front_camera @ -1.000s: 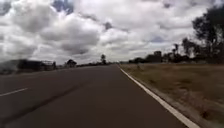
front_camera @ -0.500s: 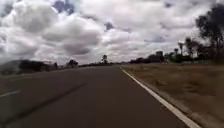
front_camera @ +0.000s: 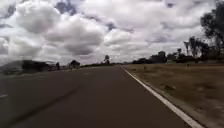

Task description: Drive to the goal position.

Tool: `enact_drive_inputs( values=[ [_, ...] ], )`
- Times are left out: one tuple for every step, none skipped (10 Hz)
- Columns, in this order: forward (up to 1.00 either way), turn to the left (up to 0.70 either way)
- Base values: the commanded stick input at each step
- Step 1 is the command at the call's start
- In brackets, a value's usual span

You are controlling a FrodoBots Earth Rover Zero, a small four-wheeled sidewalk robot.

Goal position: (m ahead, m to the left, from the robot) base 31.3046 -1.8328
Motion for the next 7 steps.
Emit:
enact_drive_inputs(
  values=[
    [0.8,-0.07],
    [0.8,0.0],
    [0.8,0.0],
    [0.8,0.0],
    [0.8,0.0],
    [0.8,0.0],
    [0.8,0.0]
  ],
)
